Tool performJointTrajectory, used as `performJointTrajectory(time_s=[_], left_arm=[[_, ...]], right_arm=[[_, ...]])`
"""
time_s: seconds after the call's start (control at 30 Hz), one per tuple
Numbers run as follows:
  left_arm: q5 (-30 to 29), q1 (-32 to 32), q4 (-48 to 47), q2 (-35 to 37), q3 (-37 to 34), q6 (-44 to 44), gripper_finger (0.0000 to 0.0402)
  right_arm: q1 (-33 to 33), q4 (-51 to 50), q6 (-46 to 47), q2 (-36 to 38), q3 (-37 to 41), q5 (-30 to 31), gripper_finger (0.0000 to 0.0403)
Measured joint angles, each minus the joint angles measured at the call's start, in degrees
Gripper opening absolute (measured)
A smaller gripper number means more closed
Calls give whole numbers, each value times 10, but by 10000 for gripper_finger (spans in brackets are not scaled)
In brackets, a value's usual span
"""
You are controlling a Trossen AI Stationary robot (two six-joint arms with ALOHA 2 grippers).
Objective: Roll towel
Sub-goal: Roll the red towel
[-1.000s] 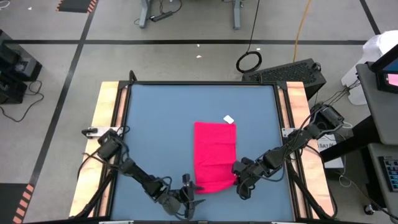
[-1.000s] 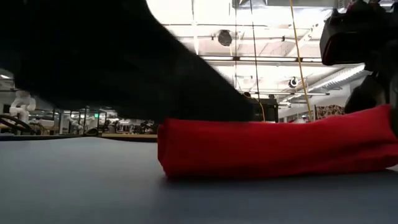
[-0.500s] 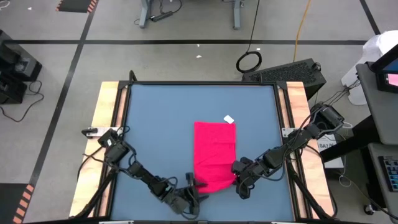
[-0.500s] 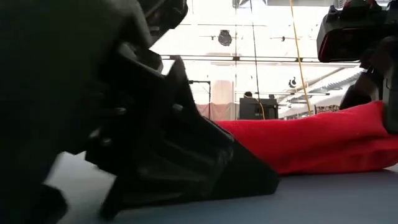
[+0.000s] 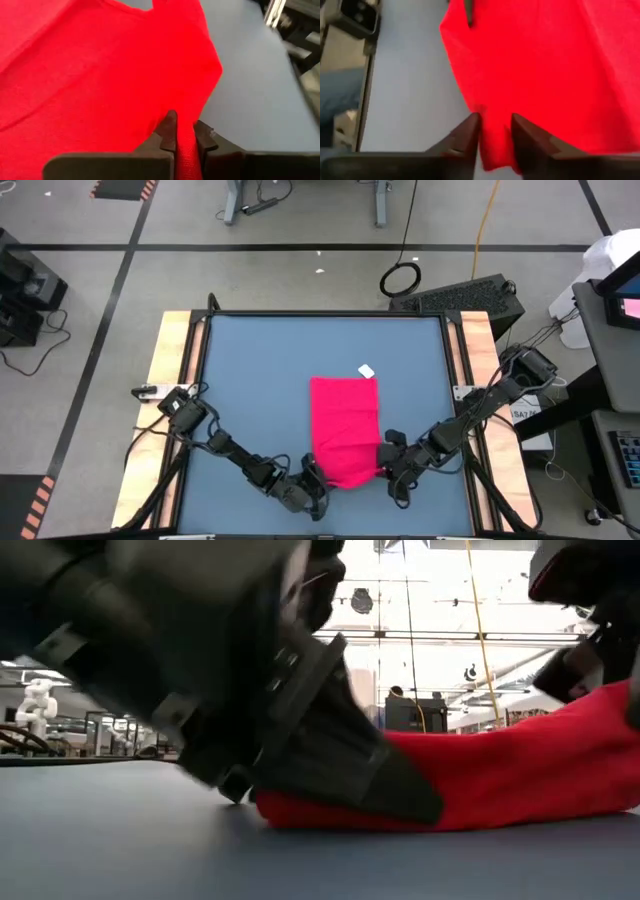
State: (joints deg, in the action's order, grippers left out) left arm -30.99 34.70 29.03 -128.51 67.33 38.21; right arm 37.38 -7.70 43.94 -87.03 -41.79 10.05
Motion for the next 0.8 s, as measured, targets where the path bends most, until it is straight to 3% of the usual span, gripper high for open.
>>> performJointTrajectory(time_s=[0.2, 0.37, 0.53, 0.67, 0.8], left_arm=[[25, -21, 1, 4, 1, 81, 6], [50, -29, -6, 10, 0, 120, 8], [59, -30, -13, 14, 0, 142, 8], [60, -30, -23, 13, 0, 167, 8], [61, -30, -28, 13, 0, 180, 8]], right_arm=[[64, -41, -54, 24, -8, 37, 187], [140, -32, -72, 17, -8, 157, 233], [182, 18, -109, -23, -8, 271, 246], [184, 68, -152, -75, -8, 288, 245], [180, 66, -126, -121, -8, 319, 237]])
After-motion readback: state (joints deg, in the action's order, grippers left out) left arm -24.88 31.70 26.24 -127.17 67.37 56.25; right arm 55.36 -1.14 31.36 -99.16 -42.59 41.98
